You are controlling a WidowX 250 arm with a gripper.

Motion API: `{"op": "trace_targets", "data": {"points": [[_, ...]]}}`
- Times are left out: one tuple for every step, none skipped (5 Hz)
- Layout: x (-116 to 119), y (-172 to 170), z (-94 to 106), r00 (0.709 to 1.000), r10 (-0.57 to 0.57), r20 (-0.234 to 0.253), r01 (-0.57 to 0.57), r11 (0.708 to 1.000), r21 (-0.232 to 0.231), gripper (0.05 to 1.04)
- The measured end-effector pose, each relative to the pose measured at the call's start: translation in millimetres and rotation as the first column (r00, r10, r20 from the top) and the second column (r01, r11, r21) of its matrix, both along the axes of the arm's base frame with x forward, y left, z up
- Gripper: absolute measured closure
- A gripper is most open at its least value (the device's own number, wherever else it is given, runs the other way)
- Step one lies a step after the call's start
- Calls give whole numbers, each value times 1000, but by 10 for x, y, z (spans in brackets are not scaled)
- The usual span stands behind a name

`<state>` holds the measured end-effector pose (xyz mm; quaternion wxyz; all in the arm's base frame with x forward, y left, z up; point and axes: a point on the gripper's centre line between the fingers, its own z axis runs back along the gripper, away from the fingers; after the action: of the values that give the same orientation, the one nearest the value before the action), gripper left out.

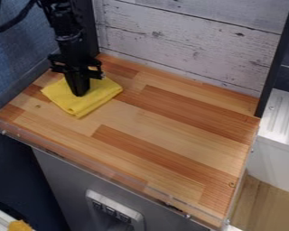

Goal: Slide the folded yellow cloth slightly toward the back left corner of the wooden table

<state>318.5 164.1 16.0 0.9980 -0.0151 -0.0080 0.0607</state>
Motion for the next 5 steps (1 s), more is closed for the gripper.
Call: {"op": "trace_targets", "data": {"points": [[-18,27,54,999,-42,-23,42,999,-6,833],[49,11,265,998,-61,-32,61,998,8,586],[238,-247,545,995,-97,-18,97,995,34,315],[355,-535,673,992,-119,-37,120,992,38,101],[498,-793,859,992,-125,-24,127,991,52,89]]}}
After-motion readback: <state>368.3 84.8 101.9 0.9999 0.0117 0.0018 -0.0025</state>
